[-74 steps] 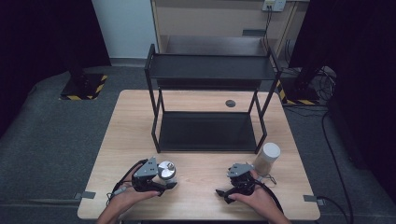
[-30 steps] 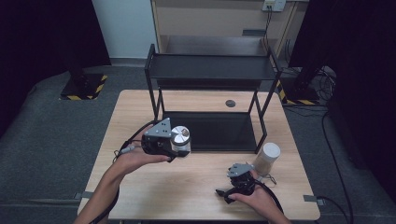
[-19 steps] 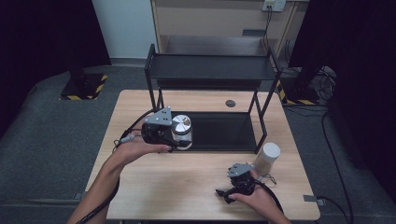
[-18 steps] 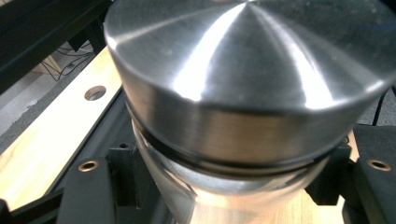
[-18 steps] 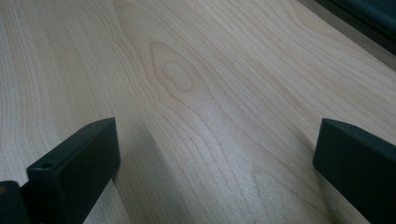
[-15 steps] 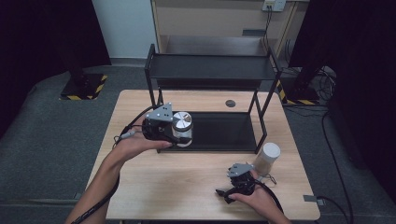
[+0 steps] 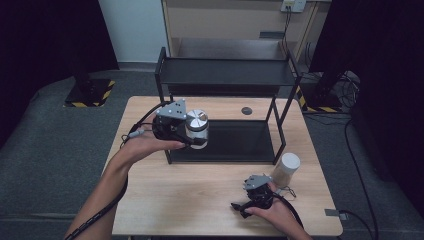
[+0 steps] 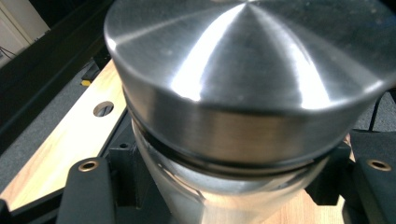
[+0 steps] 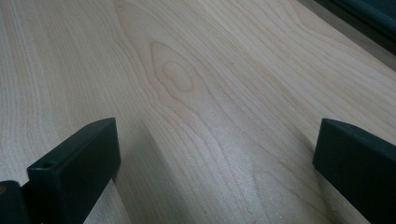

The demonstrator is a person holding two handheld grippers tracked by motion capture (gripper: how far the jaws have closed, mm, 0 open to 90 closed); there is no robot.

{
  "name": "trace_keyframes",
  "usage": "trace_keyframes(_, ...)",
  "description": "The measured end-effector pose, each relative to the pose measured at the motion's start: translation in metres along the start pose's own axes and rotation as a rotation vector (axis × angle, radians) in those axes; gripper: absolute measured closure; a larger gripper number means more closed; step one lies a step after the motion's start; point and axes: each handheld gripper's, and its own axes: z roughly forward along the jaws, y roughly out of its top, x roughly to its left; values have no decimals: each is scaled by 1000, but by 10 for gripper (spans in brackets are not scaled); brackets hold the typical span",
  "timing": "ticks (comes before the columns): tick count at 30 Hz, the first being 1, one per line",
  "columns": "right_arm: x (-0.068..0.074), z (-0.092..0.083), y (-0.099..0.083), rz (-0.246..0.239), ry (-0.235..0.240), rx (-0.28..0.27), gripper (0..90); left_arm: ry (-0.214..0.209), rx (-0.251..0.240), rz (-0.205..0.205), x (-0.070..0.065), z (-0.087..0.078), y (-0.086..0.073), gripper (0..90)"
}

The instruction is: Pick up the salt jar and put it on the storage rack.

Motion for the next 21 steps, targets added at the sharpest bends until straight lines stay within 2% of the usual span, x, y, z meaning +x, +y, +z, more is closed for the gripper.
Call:
trace_keyframes(8,0,0,0,0,0,0,14,-1,15,17,8,-4,18,300)
trace_keyframes(21,0,0,0,0,1,0,14,-3,42,16,29,-9,46,300)
